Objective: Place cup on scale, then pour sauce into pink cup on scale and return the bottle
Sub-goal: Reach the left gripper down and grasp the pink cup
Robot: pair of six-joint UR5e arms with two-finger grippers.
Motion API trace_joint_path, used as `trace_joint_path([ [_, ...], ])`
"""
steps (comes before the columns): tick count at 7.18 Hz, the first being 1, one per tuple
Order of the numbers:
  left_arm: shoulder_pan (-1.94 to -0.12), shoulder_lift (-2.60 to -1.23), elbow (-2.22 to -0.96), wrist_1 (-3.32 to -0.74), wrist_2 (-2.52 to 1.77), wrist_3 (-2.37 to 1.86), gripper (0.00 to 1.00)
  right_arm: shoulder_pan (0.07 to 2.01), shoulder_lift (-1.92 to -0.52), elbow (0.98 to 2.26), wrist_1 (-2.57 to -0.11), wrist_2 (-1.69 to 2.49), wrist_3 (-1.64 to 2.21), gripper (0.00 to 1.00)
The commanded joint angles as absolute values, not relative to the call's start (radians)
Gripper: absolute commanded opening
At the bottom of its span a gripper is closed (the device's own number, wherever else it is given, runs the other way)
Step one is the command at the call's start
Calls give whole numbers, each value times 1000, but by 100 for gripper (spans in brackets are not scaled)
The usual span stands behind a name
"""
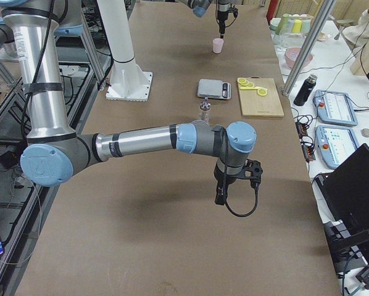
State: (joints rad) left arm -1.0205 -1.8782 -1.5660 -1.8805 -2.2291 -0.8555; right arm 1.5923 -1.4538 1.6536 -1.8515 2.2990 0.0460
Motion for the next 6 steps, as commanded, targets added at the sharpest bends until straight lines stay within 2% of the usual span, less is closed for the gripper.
trace_joint_path([
  [1,-990,-1870,-1559,-1882,-2229,-857,80,1592,-1453,1652,-1850,2298,46,100],
  [3,-983,-1870,-1549,-1882,-2229,-862,66,1591,-1453,1652,-1852,2298,46,100],
  [4,-980,-1870,-1539,-1882,-2229,-862,49,1586,-1453,1652,-1852,2298,46,100],
  [6,-980,-1871,-1539,-1882,-2214,-867,1,1577,-1445,1654,-1850,2302,48,100],
])
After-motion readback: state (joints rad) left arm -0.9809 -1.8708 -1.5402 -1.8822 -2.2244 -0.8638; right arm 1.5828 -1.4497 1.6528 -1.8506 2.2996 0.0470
